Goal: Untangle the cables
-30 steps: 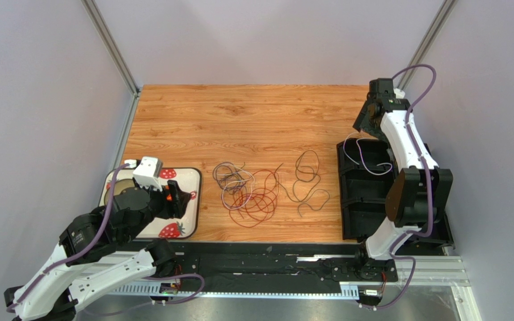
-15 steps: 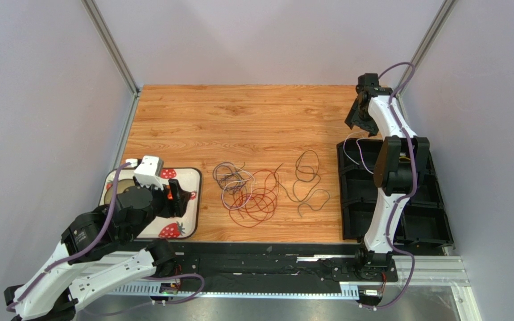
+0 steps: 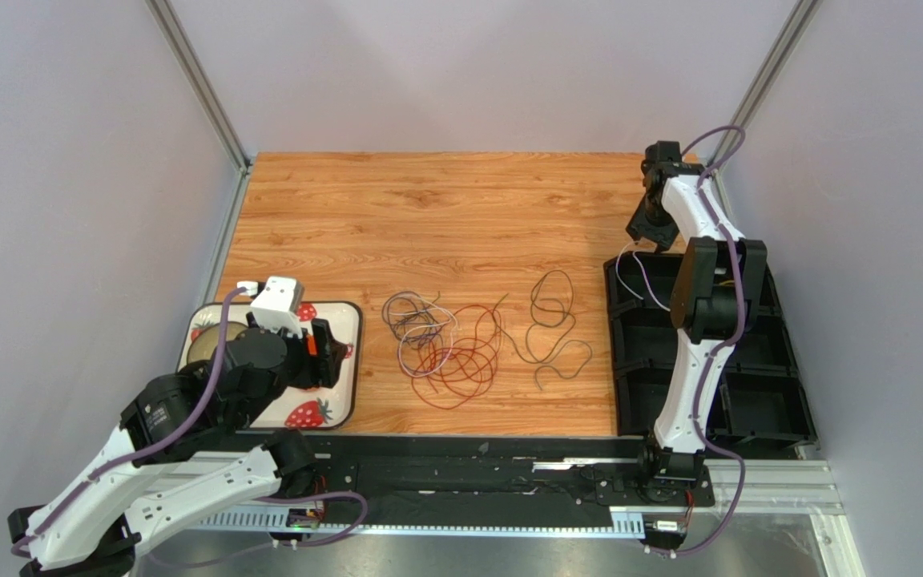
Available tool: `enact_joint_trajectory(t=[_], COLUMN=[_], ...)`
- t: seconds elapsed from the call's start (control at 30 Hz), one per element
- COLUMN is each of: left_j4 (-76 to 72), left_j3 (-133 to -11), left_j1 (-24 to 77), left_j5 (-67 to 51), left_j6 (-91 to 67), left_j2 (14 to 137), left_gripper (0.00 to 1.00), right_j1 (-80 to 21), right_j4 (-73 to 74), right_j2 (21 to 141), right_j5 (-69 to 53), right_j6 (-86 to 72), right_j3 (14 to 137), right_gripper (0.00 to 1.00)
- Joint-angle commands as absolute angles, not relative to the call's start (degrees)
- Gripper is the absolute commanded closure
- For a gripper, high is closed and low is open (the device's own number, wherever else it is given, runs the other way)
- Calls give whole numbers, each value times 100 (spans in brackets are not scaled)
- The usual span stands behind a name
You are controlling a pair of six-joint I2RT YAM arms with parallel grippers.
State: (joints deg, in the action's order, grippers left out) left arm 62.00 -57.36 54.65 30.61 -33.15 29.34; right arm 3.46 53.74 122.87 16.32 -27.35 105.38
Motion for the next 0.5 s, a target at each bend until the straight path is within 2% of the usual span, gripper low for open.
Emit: enact_joint_trajectory(t=[0.0, 0.1, 0.47], left_j4=[6187, 6188, 6196], left_j3=[-5766, -5766, -5757], left_j1=[5458, 5458, 5458], left_j5=[3173, 3173, 3182], left_j6=[-3392, -3393, -3393], left_j2=[3006, 3006, 2944], left_gripper=[25, 25, 25], right_j1=[378, 378, 404], right_j4=[5405, 5405, 5476], right_j2=[12384, 12305, 11672], right_j5=[1477, 1477, 1406], right_j6=[-2804, -2813, -2892], right_j3=[10714, 10766, 11364], right_gripper=[75, 100, 100])
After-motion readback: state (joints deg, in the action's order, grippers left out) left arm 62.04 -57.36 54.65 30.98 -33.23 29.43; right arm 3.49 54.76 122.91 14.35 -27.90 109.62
